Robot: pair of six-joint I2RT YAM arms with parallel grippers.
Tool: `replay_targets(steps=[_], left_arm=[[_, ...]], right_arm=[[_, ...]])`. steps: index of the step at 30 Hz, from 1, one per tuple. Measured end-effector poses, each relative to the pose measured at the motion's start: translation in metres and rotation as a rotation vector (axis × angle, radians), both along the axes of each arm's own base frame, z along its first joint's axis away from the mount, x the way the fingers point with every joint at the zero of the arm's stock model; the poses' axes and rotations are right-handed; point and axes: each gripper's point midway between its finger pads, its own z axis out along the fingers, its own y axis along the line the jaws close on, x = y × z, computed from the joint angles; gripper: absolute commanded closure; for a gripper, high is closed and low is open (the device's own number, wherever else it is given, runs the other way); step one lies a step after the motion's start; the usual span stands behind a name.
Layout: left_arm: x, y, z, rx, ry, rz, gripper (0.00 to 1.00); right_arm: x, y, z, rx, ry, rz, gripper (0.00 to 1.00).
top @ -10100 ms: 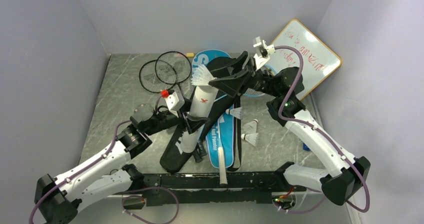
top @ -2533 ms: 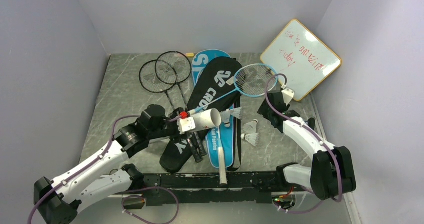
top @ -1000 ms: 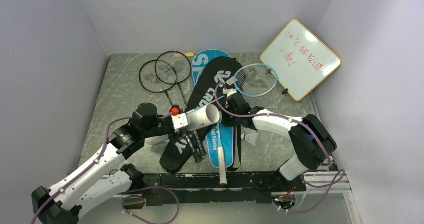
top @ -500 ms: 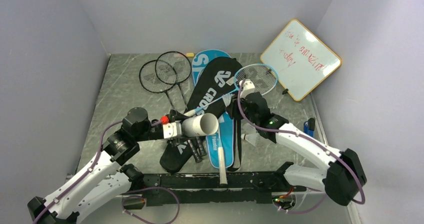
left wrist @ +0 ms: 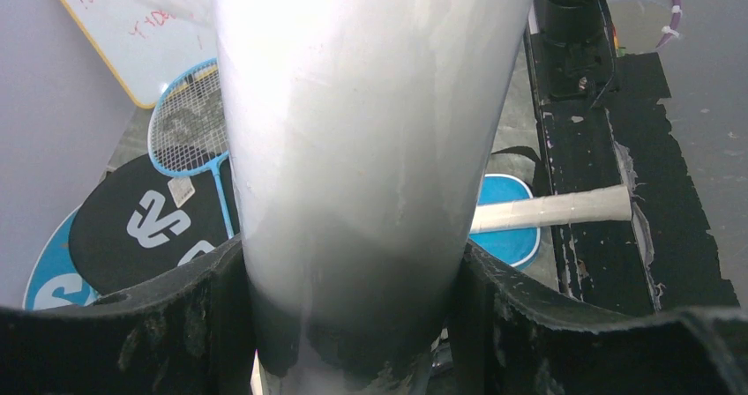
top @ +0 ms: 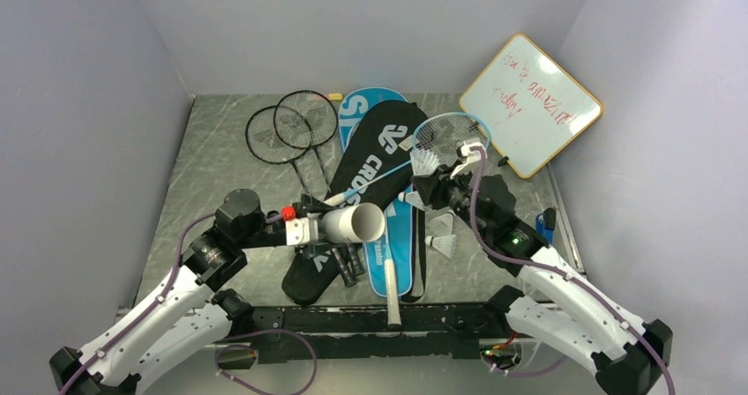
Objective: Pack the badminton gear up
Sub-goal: Pick up the shuttlecock from the racket bag, then place the shuttlecock at the shuttle tube.
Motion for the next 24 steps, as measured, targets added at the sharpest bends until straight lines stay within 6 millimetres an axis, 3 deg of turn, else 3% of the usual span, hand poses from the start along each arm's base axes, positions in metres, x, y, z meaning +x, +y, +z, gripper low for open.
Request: replay_targets(steps=[7,18,24], left_arm=[[0.004,-0.001,-0.007,0.017,0.02,0.01,0.82],[0.015,-0.004,-0.01,0.004,0.106,0.07,0.83],[0.024,-0.007,-0.016,-0.002,0.192,0.121,0.83]], right_arm=[[-0.018,-0.004,0.04,0.077,-0.095,0.047,0.7],[-0.061,0.018,0.138,0.257,-0.321,0.298,0.71],[-0.078,0.037,0.159,0.3,-0.378,0.452,0.72]])
